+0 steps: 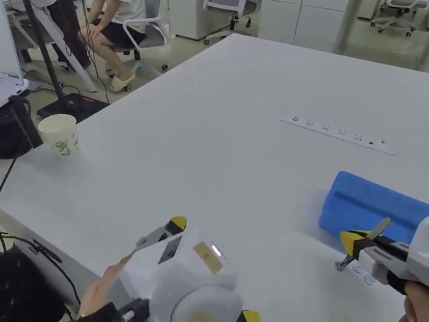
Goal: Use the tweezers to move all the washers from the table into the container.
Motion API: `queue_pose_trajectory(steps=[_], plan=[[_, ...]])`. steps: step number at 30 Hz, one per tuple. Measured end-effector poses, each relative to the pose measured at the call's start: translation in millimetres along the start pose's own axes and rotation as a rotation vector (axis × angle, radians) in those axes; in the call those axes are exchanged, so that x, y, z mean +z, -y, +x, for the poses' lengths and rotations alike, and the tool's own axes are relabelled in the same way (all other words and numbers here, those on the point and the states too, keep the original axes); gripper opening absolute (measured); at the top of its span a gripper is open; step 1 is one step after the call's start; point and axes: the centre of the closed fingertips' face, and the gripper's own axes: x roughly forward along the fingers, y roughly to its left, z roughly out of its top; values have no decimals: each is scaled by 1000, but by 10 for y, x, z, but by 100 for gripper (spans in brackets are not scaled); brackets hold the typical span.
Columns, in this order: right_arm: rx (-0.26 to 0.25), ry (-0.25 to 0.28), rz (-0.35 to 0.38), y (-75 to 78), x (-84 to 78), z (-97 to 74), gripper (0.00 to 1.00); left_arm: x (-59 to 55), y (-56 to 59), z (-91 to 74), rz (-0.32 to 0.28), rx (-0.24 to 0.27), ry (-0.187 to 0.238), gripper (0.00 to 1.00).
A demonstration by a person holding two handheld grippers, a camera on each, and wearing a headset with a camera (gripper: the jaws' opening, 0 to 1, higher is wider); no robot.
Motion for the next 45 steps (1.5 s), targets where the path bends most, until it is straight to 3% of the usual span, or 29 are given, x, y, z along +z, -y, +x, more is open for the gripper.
queue_pose_trajectory(steps=[14,30,37,45], plan=[[-6,7,-23,-10,32,-12,5,2,5,-6,1,0,-1,96],[16,-51,-183,-68,-44,5,3,-3,5,-13,5,1,-5,95],[24,-72,-113,20,-49,23,2,2,4,-17,8,2,-1,95],[31,-87,-97,67,-31,-45,2,0,5,-14,11,2,0,95]])
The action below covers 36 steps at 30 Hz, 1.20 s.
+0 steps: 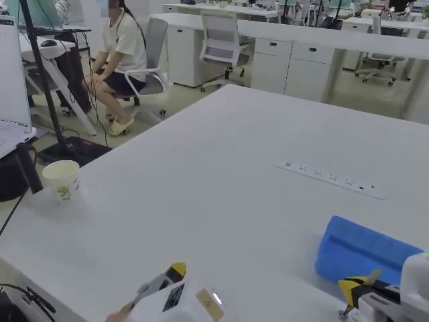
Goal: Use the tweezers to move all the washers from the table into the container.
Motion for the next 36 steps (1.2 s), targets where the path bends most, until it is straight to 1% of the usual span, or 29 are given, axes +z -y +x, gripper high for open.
queue_pose_trajectory(steps=[2,7,11,17,21,25,31,36], plan=[[3,2,5,3,17,-28,2,-4,0,0,2,0,-2,95],[16,26,25,34,157,-137,2,0,-6,-1,1,3,-1,95],[12,49,22,39,281,-205,2,-2,-5,2,4,5,-3,95],[7,96,1,-3,518,-315,2,-6,5,6,9,2,-4,95],[5,110,-13,-4,629,-357,2,-4,3,7,8,3,-3,95],[-2,124,-14,15,701,-384,2,1,9,5,7,0,0,95],[-16,136,-20,85,780,-370,2,4,15,6,11,-1,1,95],[-32,147,-8,192,831,-319,2,-15,24,14,15,-4,-10,95]])
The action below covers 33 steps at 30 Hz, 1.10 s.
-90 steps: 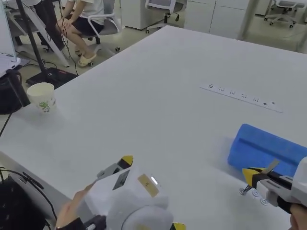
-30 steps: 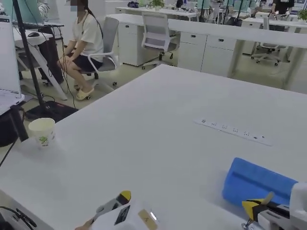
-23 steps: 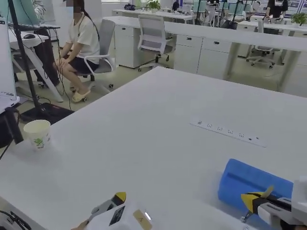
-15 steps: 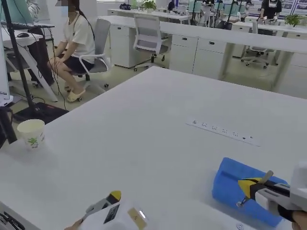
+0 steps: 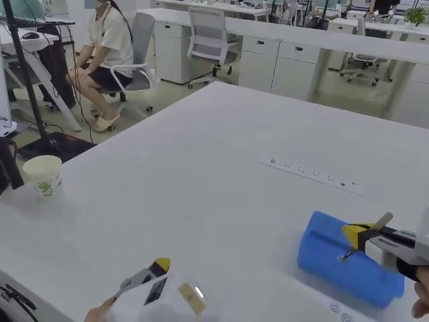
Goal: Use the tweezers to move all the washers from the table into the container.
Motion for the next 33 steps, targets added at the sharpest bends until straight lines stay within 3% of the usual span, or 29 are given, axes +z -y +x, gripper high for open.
queue_pose_trajectory(steps=[8,19,33], plan=[[-33,-21,-8,160,-92,125,2,-27,14,14,6,-7,-16,95],[-85,-54,11,375,-338,305,2,-34,5,17,5,-4,-22,95],[-75,-101,33,358,-602,471,2,-36,1,6,-2,-4,-22,94]])
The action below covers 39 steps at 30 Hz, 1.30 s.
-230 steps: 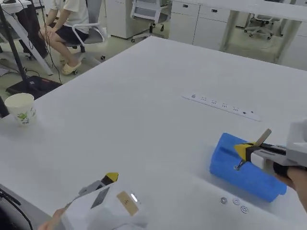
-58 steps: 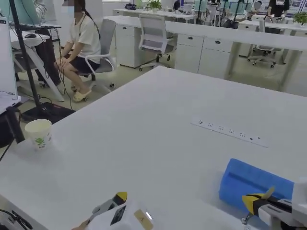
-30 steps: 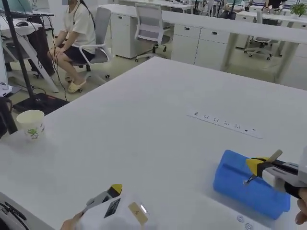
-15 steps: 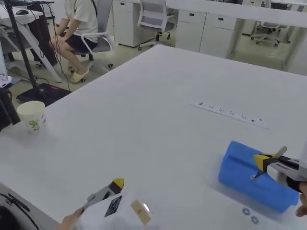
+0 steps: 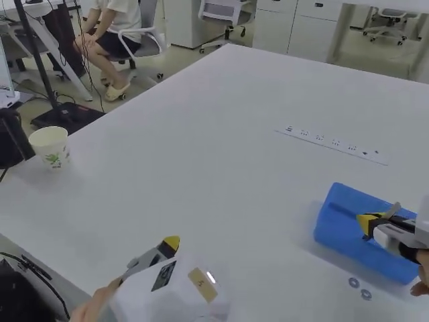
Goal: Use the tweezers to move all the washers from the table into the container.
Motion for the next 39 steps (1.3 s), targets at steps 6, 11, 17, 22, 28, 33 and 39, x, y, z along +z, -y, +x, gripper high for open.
queue_pose_trajectory(steps=[6,11,17,22,28,33,39], plan=[[-4,-8,-16,-9,-31,12,3,3,-6,-2,-1,3,2,94],[-7,-10,-13,-5,-27,14,3,4,-6,1,-3,3,2,94],[-13,-17,16,10,-9,-6,4,15,-9,-2,-3,3,8,94],[-15,29,-5,-15,155,-102,4,26,-18,-8,-7,7,15,94],[9,78,-13,-119,328,-270,4,33,-16,-12,-5,7,20,94],[30,101,-29,-227,410,-394,4,43,-18,-18,-10,8,26,94],[60,120,-4,-366,424,-552,4,57,-28,-25,-13,13,34,94]])
